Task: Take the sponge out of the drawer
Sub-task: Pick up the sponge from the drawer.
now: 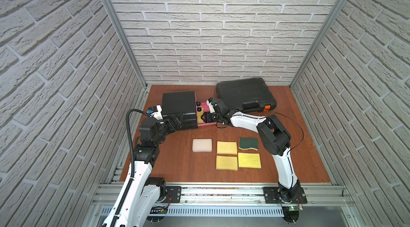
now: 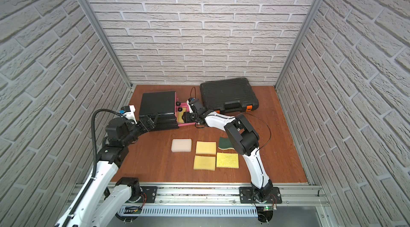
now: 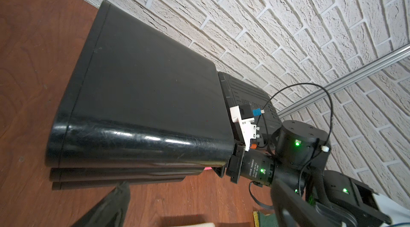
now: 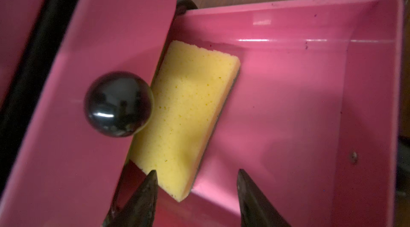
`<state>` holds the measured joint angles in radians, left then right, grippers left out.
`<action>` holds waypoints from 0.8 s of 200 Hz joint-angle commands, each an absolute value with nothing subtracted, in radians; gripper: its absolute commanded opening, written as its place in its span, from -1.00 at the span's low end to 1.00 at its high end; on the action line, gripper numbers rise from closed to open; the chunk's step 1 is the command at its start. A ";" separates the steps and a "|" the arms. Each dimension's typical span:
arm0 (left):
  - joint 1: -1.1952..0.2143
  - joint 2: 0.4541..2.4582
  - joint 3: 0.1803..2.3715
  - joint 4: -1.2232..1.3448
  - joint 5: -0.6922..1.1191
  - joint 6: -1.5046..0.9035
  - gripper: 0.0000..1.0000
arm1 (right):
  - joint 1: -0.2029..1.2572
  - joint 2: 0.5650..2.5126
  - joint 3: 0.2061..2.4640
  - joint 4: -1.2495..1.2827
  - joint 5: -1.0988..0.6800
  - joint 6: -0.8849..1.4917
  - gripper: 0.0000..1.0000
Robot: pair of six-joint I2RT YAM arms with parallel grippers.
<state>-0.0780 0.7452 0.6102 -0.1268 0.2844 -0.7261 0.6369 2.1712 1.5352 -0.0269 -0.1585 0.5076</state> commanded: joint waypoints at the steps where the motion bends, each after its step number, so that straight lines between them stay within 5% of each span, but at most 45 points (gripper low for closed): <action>1: -0.070 0.736 0.607 -0.080 0.300 -0.712 0.96 | 0.646 2.190 1.566 0.009 -0.176 0.535 0.13; 122: -0.070 0.734 0.604 -0.079 0.303 -0.710 0.96 | 0.678 2.275 1.653 -0.052 -0.135 0.553 -0.04; 160: -0.070 0.730 0.604 -0.081 0.302 -0.710 0.96 | 0.677 2.272 1.649 -0.059 -0.123 0.549 -0.94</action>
<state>-0.0772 0.7437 0.6102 -0.1268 0.2935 -0.7261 0.6724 2.2688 1.6367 -0.0574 -0.1474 0.5468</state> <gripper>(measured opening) 0.979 0.122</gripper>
